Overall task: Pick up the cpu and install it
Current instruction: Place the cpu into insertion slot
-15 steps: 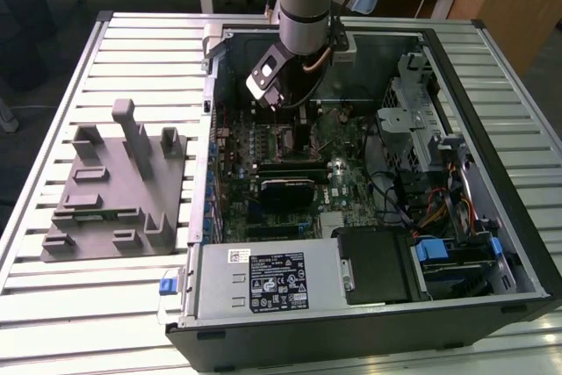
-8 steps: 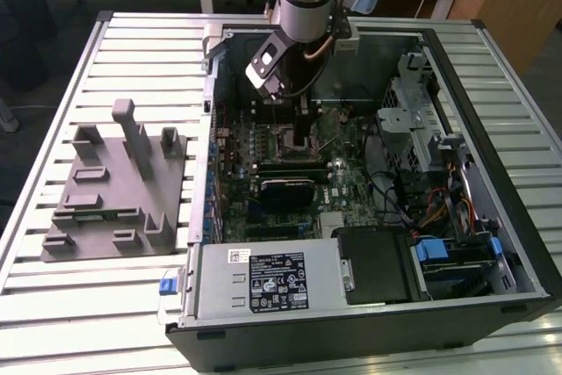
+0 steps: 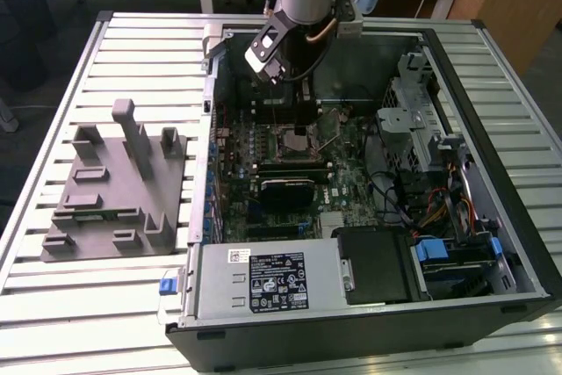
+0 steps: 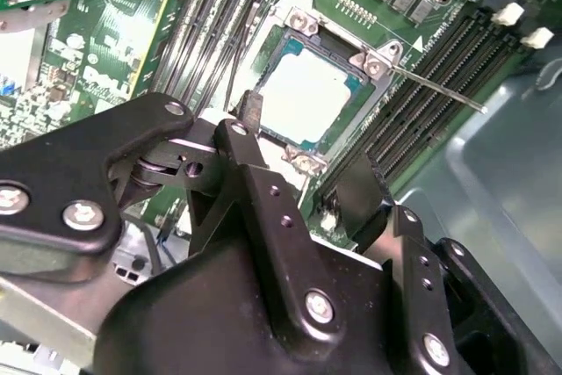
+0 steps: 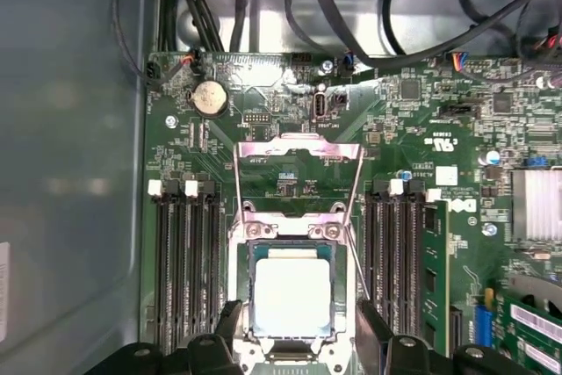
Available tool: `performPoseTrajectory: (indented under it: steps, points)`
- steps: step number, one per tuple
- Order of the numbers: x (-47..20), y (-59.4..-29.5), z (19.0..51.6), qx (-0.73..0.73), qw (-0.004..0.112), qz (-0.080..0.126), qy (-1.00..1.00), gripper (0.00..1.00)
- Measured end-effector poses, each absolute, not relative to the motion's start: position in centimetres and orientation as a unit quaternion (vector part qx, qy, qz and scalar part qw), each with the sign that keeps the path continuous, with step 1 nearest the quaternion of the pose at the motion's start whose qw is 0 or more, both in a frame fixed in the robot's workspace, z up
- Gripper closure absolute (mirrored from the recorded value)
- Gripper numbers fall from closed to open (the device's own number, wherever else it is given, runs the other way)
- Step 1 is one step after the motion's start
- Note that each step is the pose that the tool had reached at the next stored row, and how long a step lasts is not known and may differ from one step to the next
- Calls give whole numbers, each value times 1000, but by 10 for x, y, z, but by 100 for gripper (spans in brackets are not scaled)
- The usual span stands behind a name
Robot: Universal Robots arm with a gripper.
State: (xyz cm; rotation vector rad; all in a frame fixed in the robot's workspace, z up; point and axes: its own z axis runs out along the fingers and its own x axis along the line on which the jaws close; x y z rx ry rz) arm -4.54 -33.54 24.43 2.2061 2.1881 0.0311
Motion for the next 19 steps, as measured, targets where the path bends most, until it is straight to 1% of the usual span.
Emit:
performPoseTrajectory:
  steps: [7,8,9,10,12,13,15,16,18,19]
  points:
    - [-45,-335,245,710,17,10,704,38]
    - [-45,-335,245,710,17,10,704,40]
    - [-45,-335,245,710,17,10,704,46]
    - [-45,-335,245,710,17,10,704,46]
    - [-45,-335,245,710,17,10,704,58]
    - [-45,-335,245,710,17,10,704,58]
    - [-45,-335,245,710,17,10,704,70]
    - [-45,-335,245,710,17,10,704,70]
    - [-45,-335,245,710,17,10,704,82]
    - [-45,-335,245,710,17,10,704,89]
